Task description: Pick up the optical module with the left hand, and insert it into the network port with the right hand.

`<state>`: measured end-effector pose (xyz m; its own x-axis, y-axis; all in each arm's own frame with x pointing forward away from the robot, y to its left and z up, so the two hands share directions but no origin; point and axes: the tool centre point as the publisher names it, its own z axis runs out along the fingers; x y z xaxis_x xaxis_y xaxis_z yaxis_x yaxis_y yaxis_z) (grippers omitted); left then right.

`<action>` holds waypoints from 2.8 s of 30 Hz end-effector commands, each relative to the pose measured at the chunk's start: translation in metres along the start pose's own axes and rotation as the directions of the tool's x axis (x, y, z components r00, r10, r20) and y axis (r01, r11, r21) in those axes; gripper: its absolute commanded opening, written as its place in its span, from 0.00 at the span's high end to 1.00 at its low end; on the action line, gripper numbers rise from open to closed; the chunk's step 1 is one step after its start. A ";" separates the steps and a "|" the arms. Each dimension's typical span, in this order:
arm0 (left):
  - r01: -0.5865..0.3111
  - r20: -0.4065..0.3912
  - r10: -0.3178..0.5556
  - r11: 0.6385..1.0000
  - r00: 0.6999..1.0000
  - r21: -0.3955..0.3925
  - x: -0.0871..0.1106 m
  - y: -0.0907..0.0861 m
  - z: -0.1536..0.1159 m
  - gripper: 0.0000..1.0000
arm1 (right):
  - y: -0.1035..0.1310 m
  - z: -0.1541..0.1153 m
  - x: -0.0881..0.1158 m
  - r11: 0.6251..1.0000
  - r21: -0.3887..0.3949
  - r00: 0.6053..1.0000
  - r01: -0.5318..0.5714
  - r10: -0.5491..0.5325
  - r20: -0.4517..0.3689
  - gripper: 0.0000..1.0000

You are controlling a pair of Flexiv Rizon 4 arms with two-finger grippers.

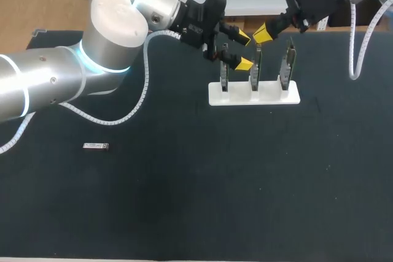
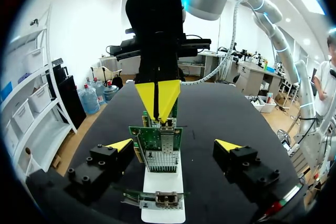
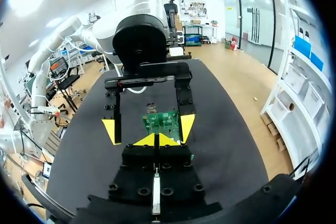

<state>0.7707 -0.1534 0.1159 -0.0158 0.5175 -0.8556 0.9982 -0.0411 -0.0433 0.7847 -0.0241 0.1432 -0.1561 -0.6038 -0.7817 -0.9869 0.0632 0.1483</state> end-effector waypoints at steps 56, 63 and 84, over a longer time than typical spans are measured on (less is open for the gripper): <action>0.002 -0.003 -0.002 1.000 1.000 -0.002 0.000 0.000 0.000 0.00 | 0.004 -0.096 0.023 0.999 0.009 0.994 0.048 -0.048 0.095 1.00; 0.002 -0.003 -0.002 1.000 1.000 -0.002 0.000 0.000 0.000 0.00 | 0.003 -0.101 0.035 0.999 -0.003 0.995 0.048 -0.048 0.087 1.00; 0.002 -0.003 -0.002 1.000 1.000 -0.002 0.000 0.000 0.000 0.00 | 0.001 -0.099 0.053 0.999 -0.016 0.998 0.033 -0.032 0.055 1.00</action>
<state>0.7707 -0.1534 0.1159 -0.0158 0.5175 -0.8556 0.9982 -0.0411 -0.0433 0.7785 -0.1339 0.1619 -0.1262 -0.5626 -0.8170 -0.9908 0.0311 0.1316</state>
